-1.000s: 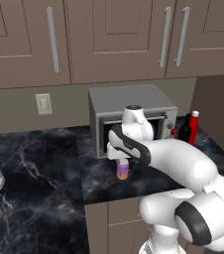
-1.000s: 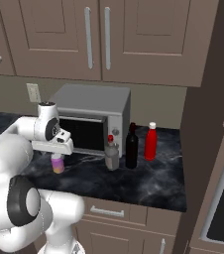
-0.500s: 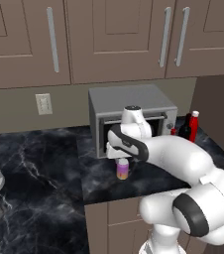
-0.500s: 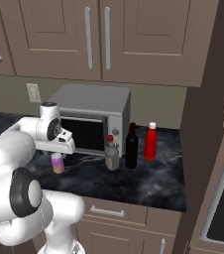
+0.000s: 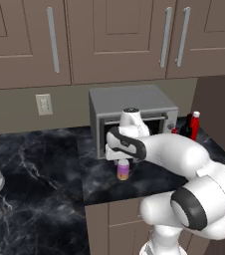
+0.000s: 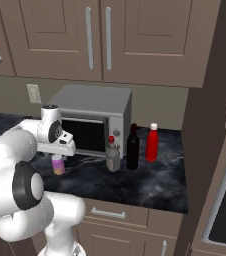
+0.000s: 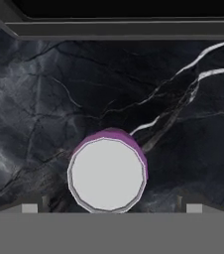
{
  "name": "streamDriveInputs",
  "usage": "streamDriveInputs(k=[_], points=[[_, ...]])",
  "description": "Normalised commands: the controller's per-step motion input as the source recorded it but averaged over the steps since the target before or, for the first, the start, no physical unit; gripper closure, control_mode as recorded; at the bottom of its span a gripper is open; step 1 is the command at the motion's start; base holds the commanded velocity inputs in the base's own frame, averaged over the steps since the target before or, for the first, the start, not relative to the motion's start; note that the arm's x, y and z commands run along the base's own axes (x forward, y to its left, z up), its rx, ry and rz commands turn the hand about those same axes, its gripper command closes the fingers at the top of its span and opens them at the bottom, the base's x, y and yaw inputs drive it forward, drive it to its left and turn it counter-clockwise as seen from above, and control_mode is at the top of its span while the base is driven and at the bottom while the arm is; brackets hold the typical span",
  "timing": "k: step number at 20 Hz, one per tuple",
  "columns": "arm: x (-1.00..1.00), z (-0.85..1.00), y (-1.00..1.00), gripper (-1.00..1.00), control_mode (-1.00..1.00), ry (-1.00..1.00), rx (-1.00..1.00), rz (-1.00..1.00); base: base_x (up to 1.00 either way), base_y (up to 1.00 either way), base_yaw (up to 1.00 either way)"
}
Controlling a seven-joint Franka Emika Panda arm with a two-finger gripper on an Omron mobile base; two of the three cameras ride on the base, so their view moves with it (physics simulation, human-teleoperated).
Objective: Move the drinks to the dining counter.
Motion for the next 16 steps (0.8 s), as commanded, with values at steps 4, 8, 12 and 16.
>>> streamDriveInputs(k=[4, 8, 12, 16], points=[[0.01, -0.08, 0.02, -1.0, -1.0, 0.0, 0.0, 0.0, 0.0, 0.0, 0.0], [0.0, -0.09, 0.0, -1.0, -1.0, 0.0, 0.0, 0.0, 0.0, 0.0, 0.0], [0.02, -0.12, 0.0, -1.0, -1.0, 0.0, 0.0, 0.0, 0.0, 0.0, 0.0], [0.04, -0.11, 0.0, -1.0, -1.0, 0.0, 0.0, 0.0, 0.0, 0.0, 0.0]])
